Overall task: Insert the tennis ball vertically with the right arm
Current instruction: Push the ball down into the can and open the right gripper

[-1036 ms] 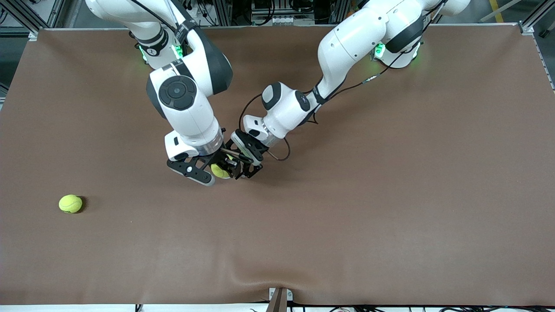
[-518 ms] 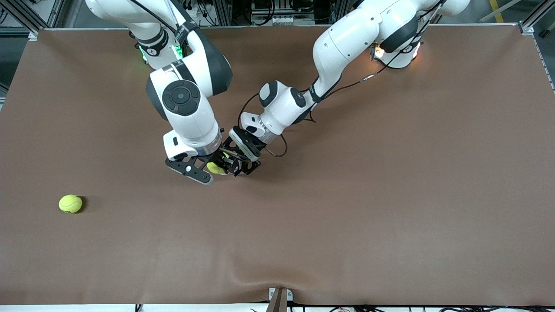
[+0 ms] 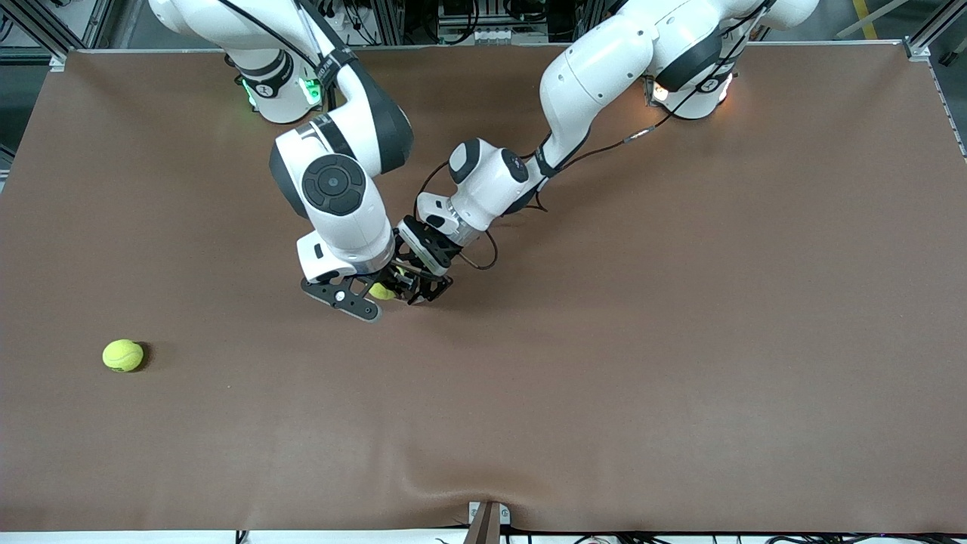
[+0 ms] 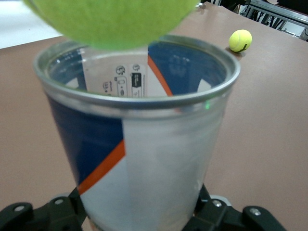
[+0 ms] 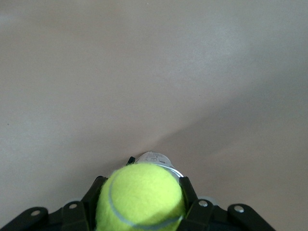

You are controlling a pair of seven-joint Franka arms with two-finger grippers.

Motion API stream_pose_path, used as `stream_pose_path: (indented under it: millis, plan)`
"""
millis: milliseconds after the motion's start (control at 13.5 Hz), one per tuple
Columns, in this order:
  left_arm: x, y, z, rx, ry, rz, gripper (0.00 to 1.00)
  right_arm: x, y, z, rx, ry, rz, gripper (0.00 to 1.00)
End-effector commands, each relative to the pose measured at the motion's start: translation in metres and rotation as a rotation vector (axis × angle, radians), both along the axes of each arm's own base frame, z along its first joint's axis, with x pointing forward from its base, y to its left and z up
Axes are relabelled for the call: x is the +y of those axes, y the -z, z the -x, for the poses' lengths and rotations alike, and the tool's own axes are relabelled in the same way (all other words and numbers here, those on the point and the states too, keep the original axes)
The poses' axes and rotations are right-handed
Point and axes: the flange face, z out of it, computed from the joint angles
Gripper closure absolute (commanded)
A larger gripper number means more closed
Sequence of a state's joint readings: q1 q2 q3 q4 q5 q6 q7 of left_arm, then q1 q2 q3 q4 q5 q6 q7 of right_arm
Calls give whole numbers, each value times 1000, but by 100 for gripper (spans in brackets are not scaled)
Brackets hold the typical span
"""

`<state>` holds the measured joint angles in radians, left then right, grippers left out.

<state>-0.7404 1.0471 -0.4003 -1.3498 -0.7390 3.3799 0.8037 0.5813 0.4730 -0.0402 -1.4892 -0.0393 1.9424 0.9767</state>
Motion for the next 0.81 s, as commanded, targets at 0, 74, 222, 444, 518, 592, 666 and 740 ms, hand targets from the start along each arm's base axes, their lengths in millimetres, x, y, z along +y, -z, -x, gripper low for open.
stream_pose_path:
  millis: [0,74,222,444,518,592,666,740]
  plan:
    - [-4,4,5,3,-23,10,16,4,3,7,10,-10,21,100]
    - [-5,4,5,7,-25,13,15,4,4,7,14,-11,23,100]
    - [-8,4,10,7,-21,14,15,1,8,9,33,-8,34,100]
    - [-9,9,15,4,-30,12,15,-3,9,13,68,-9,56,100]
    - [-9,11,16,5,-33,11,15,-3,10,13,75,-13,61,100]
    - [-9,10,15,3,-35,11,14,-4,11,13,76,-13,61,100]
    - [-9,10,15,4,-36,12,14,-4,11,13,76,-11,61,100]
    - [-9,10,16,2,-35,12,14,-4,11,13,76,-13,61,100]
